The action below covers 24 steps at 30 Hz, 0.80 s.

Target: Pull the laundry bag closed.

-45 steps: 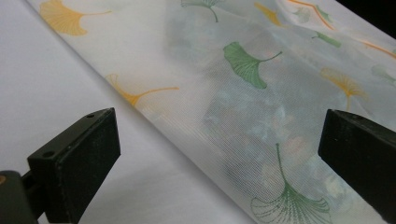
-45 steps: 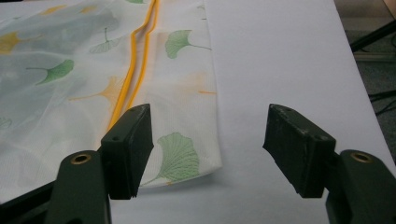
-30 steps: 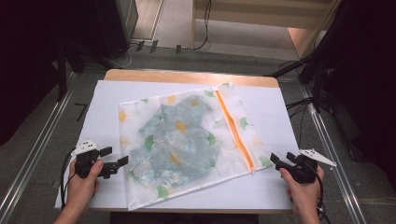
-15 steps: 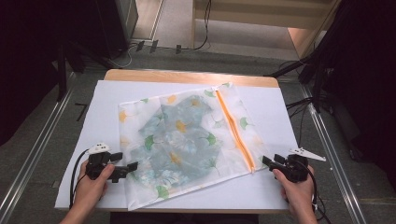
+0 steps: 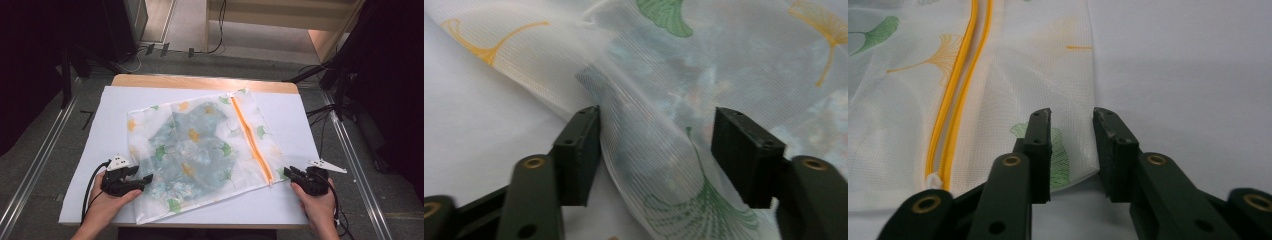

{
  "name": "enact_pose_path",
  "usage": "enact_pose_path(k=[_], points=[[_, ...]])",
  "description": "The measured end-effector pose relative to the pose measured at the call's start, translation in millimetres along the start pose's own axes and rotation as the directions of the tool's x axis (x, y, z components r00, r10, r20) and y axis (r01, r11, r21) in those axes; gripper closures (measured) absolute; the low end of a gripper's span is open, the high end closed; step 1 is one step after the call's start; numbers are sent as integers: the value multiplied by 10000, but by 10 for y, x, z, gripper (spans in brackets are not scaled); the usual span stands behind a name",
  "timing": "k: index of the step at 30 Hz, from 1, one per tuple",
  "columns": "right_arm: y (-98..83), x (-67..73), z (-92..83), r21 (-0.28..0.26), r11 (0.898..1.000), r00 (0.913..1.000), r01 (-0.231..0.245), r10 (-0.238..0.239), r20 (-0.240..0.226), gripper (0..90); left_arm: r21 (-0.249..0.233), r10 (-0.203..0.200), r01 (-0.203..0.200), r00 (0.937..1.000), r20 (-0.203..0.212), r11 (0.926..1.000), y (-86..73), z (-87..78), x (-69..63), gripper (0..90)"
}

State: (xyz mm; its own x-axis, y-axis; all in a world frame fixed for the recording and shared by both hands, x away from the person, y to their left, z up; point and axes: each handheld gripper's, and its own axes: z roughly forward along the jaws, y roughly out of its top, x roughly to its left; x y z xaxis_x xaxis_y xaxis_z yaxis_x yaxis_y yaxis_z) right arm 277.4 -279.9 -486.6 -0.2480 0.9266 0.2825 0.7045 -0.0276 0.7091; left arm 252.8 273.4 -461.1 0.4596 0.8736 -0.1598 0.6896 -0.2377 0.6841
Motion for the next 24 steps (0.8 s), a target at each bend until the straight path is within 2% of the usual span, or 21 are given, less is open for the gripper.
enact_pose_path(k=[5,6,7,9,11,13,15,20,24], points=[[-16,-17,1,-29,9998,9996,-190,189,-220,811,23,-50,50,10000,74,10000,6,10,-19,554],[-16,-17,1,-29,9998,9996,-190,189,-220,811,-13,-91,91,9998,152,10000,6,12,-12,554],[-18,-20,-1,25,9999,9994,-154,155,-318,856,53,-272,269,9978,597,9996,5,11,23,665],[-21,-18,-1,52,9999,9994,-108,110,-341,867,80,-370,366,9970,683,9993,6,7,35,729],[-32,3,-12,138,9998,9985,117,-110,-529,880,-3,-469,472,9943,957,9989,17,-19,79,791],[-35,9,-16,158,9997,9982,160,-151,-574,881,-17,-542,546,9935,1004,9985,23,-22,91,836],[-41,23,-26,156,9994,9972,294,-283,-691,882,9,-546,548,9921,1129,9985,39,-16,114,852],[-89,59,-88,190,9988,9942,456,-435,-984,884,114,-436,427,9947,931,9990,65,8,142,863],[-150,99,-167,248,9981,9917,560,-527,-1176,885,20,-577,577,9956,744,9983,84,14,212,863]])
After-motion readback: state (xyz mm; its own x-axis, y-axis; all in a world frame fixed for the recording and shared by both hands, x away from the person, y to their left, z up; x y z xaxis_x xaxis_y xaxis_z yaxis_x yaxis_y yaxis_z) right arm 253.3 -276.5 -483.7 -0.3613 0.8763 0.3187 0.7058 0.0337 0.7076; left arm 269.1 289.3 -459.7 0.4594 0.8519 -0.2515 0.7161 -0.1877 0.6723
